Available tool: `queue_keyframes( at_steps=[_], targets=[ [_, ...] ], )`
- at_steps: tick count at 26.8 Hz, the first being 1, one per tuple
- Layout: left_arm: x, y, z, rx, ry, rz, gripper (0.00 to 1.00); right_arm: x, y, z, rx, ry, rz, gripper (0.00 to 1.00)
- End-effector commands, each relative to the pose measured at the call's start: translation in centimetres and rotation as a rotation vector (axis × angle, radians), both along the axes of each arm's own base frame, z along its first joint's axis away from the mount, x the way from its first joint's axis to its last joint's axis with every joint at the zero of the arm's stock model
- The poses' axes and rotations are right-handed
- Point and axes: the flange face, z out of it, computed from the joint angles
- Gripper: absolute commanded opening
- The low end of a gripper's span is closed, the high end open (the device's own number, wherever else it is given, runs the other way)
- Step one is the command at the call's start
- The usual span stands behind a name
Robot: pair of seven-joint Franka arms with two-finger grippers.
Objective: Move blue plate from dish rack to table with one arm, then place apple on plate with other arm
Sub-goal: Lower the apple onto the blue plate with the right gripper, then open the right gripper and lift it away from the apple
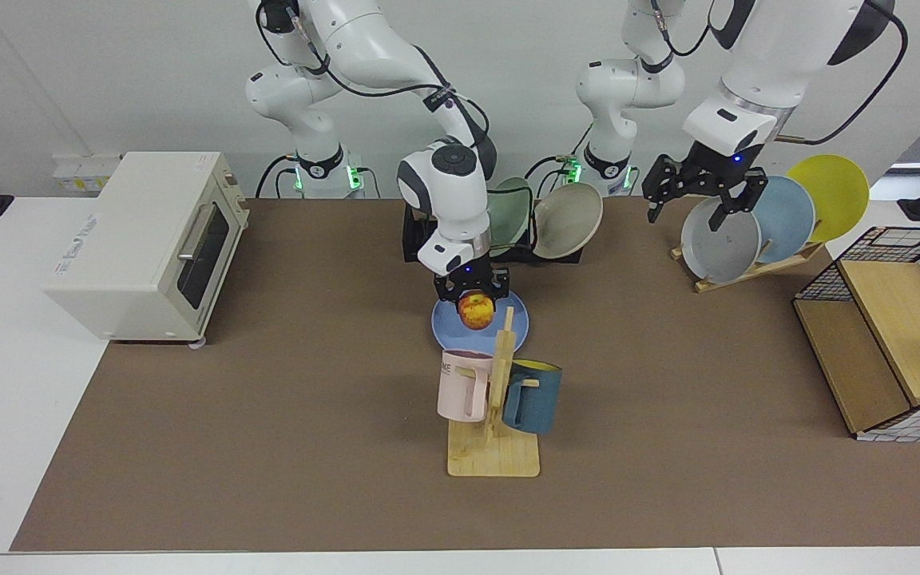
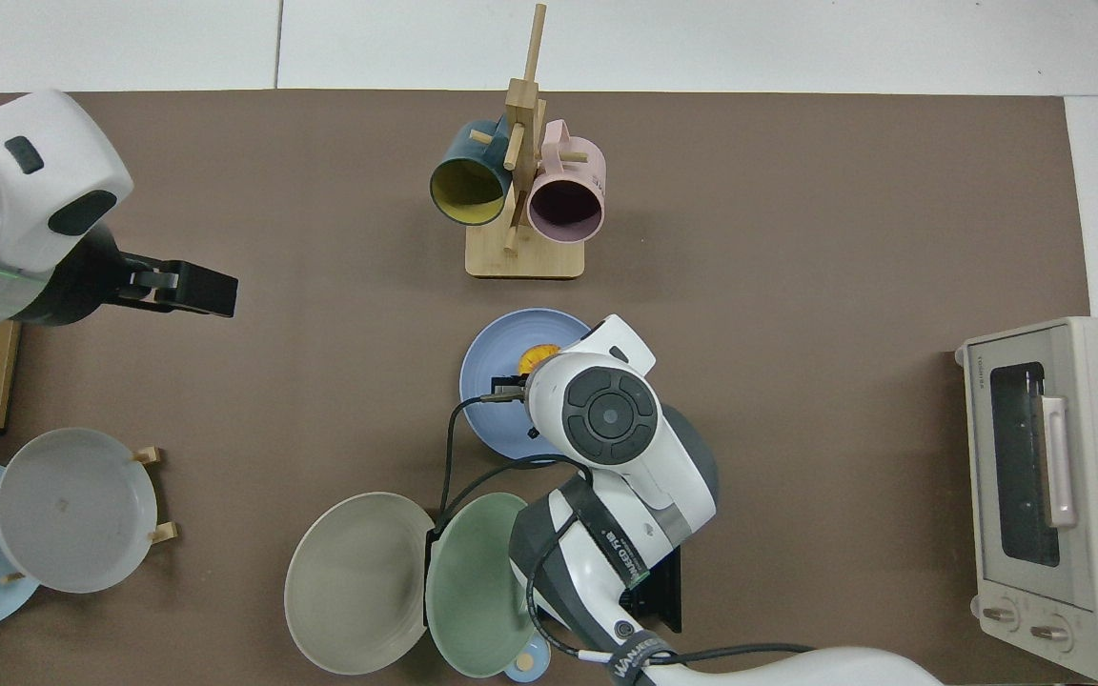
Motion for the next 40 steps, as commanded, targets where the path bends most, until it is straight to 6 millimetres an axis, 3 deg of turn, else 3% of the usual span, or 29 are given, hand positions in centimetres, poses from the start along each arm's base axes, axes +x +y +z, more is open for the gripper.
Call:
queue_keyframes(
  at_steps=[1,5,7,10,12,13,14,15,16,19,22,27,31,35,40],
  targets=[
    [-0.9,0.6,1.2,0.053,0.014,-0.047,0.99,0.5,0.8,-0.1,0.022,-0.017,-0.016,0.0],
    [-2.7,0.6,0.7,0.062,0.084,-0.053,1.0,-0.4,2.3,-1.7,0.031,0.015,-0.025,0.0],
    [-3.4,1.0,0.7,0.067,0.103,-0.044,1.0,-0.5,2.0,-2.1,0.026,0.025,-0.031,0.01],
    [-3.5,1.0,0.3,0.062,0.113,-0.047,1.0,-0.4,1.7,-2.3,0.026,0.028,-0.037,0.09],
    [-3.7,1.3,0.2,0.052,0.112,-0.043,1.0,-0.3,1.6,-2.3,0.026,0.03,-0.038,0.22],
    [-3.6,1.8,0.0,0.049,0.111,-0.033,1.0,-0.4,1.5,-2.5,0.024,0.034,-0.039,0.35],
    [-3.5,2.3,0.1,0.044,0.107,-0.022,1.0,-0.5,1.4,-2.7,0.02,0.039,-0.041,0.52],
    [-3.3,2.9,0.1,0.035,0.102,-0.011,1.0,-0.6,1.4,-2.6,0.02,0.039,-0.041,0.83],
    [-3.3,3.1,0.2,0.026,0.097,-0.007,1.0,-0.5,1.3,-2.6,0.019,0.04,-0.042,1.0],
    [-3.3,3.1,0.2,0.018,0.098,-0.004,1.0,-0.3,1.8,-2.1,0.024,0.034,-0.04,1.0],
    [-3.2,3.0,0.3,0.017,0.095,-0.006,1.0,0.3,1.0,-0.3,0.032,0.019,-0.054,1.0],
    [-3.1,3.0,0.4,0.015,0.091,-0.009,1.0,2.7,-3.0,4.7,0.022,0.001,-0.091,1.0],
    [-3.0,3.0,0.4,0.015,0.091,-0.007,1.0,5.5,-7.8,8.8,-0.014,-0.009,-0.07,1.0],
    [-3.0,3.1,0.4,0.015,0.091,-0.006,1.0,7.0,-13.0,11.5,-0.078,0.006,-0.016,1.0],
    [-3.1,3.5,0.6,0.015,0.091,0.003,1.0,8.1,-21.8,15.0,-0.134,0.009,0.034,1.0]
  ],
)
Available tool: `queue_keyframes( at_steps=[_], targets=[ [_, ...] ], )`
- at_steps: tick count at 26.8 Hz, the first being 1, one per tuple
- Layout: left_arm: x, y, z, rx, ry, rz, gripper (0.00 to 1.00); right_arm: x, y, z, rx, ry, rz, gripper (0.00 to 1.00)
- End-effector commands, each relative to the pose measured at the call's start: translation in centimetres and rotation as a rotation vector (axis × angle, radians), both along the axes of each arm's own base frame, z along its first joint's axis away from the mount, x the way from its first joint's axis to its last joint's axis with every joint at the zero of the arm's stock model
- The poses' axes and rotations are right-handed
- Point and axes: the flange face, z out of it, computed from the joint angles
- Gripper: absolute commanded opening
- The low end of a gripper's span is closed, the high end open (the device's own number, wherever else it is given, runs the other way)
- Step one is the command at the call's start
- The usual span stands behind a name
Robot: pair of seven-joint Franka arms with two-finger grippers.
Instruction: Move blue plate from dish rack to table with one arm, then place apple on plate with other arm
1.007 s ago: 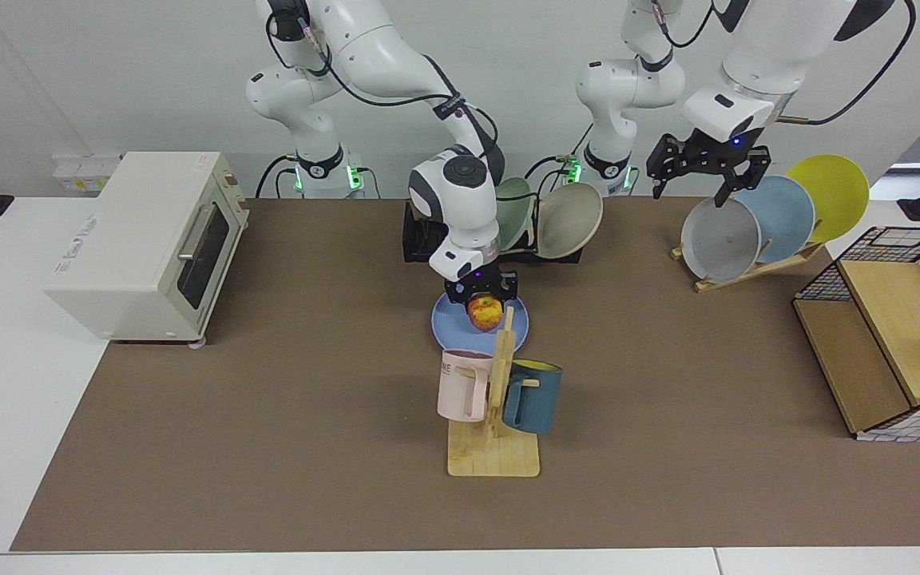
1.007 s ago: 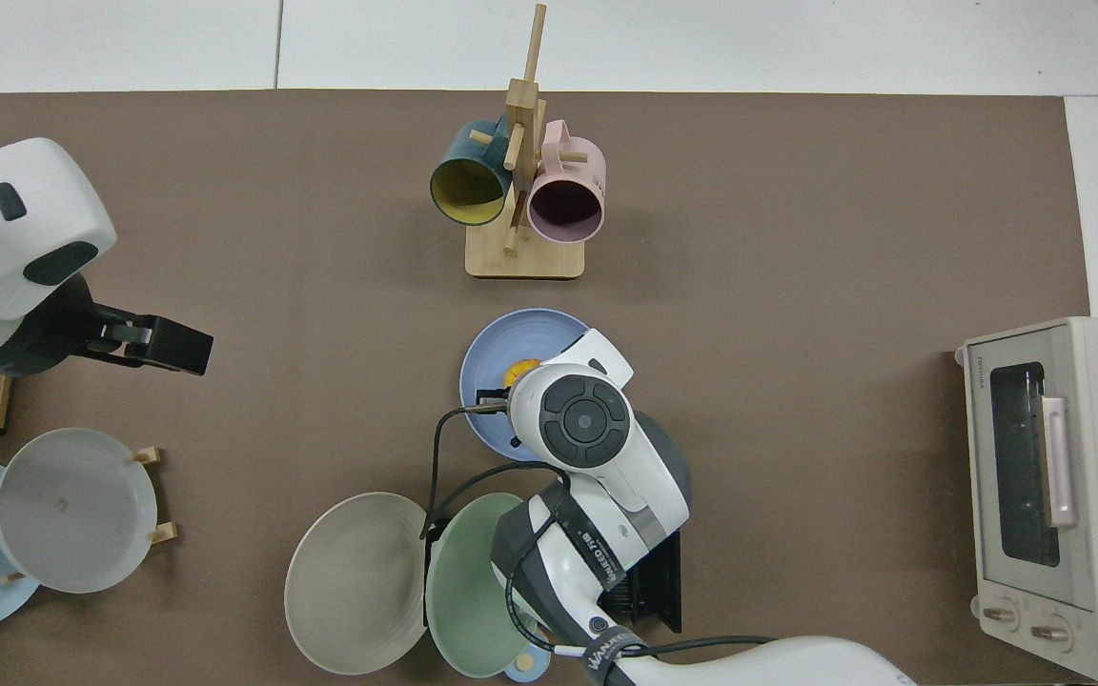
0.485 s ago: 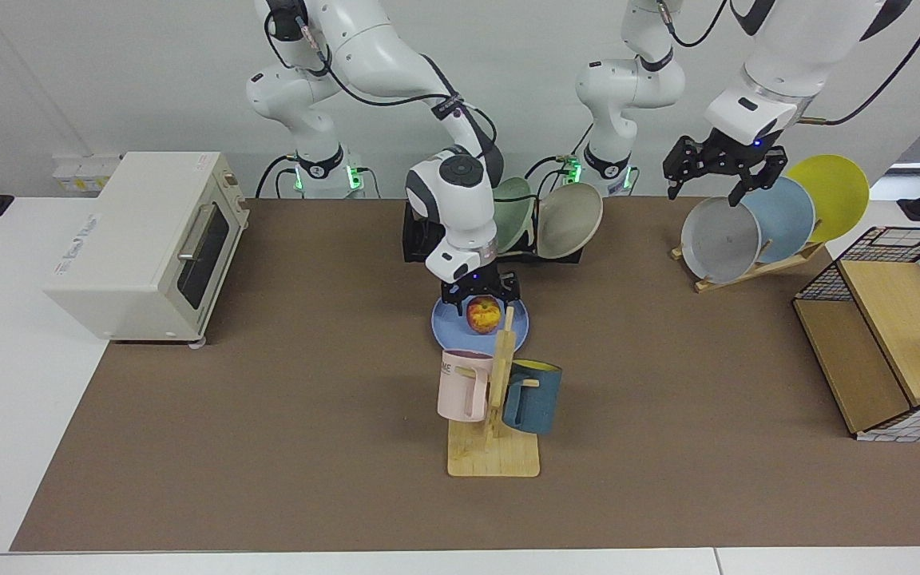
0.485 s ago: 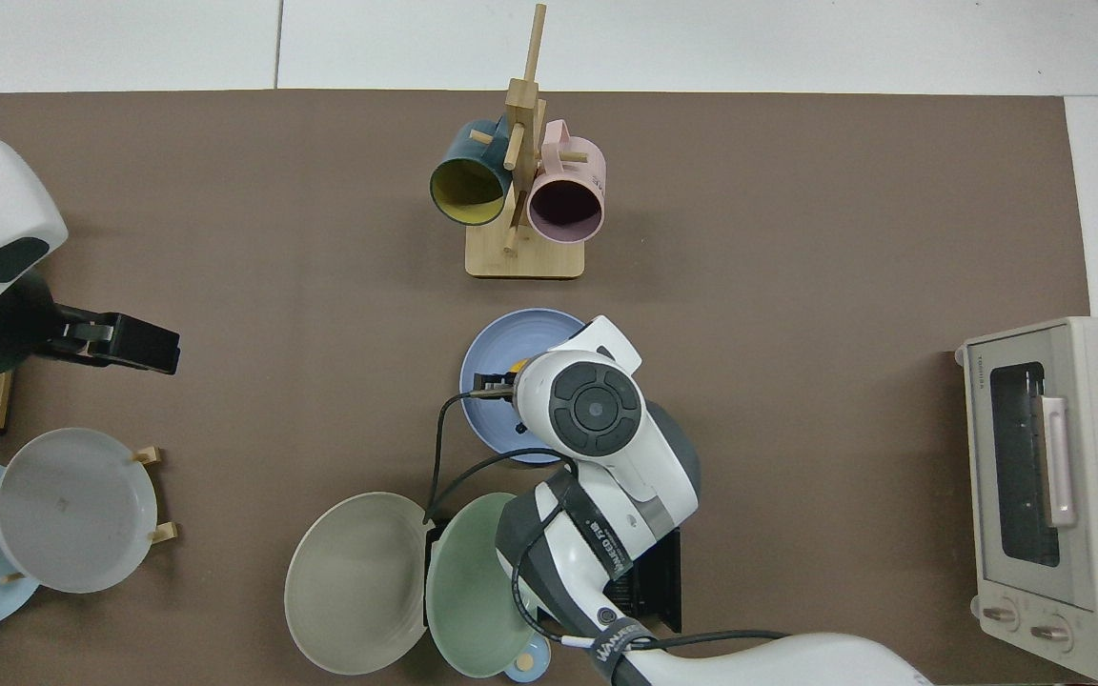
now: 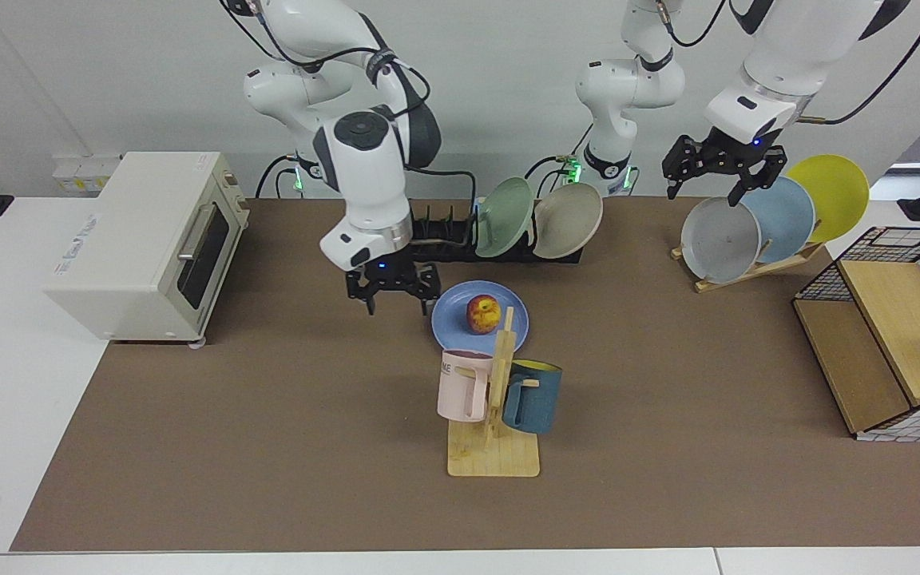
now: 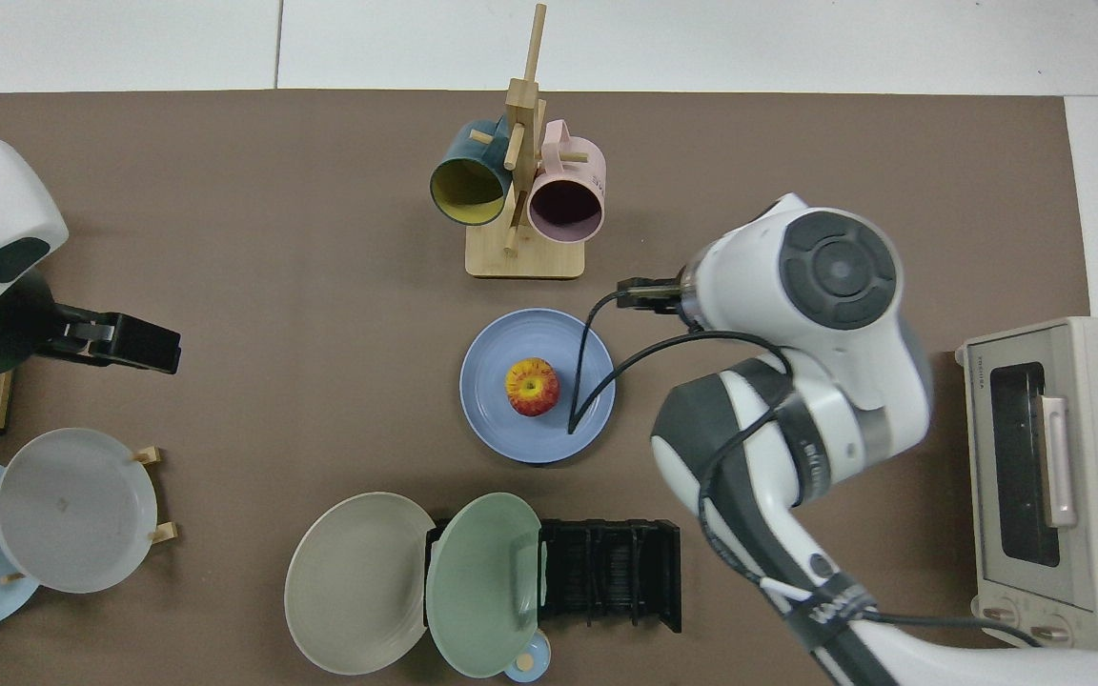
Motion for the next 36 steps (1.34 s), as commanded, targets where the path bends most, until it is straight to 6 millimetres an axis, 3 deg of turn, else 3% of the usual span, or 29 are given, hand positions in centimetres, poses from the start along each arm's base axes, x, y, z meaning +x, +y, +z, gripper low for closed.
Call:
queue_keyframes(
  at_steps=[1,6,9,14,18,21,26,36],
  targets=[
    [-0.6,0.4,0.2,-0.013,-0.015,0.001,1.0,0.2,-7.4,3.1,-0.054,0.025,0.07,1.0],
    [-0.9,0.4,0.4,-0.011,-0.006,0.004,1.0,-1.0,-14.3,6.8,-0.073,0.057,0.104,1.0],
    [-1.1,0.4,0.6,-0.01,-0.01,0.005,1.0,-2.0,-17.2,8.2,-0.082,0.084,0.128,1.0],
    [-1.0,0.3,0.6,-0.01,-0.014,0.004,1.0,-3.6,-19.8,9.5,-0.085,0.146,0.163,1.0],
    [-1.0,0.4,0.7,-0.01,-0.015,0.009,1.0,-4.3,-21.3,13.0,-0.086,0.162,0.177,1.0],
    [-1.0,0.7,0.7,-0.011,-0.015,0.013,1.0,-4.6,-23.2,13.4,-0.076,0.175,0.166,1.0],
    [-1.0,0.8,0.8,-0.011,-0.017,0.016,1.0,-4.9,-23.1,14.6,-0.064,0.126,0.163,1.0],
    [-1.0,0.8,0.8,-0.011,-0.017,0.016,1.0,-5.1,-23.1,14.7,-0.066,0.133,0.162,1.0]
  ],
)
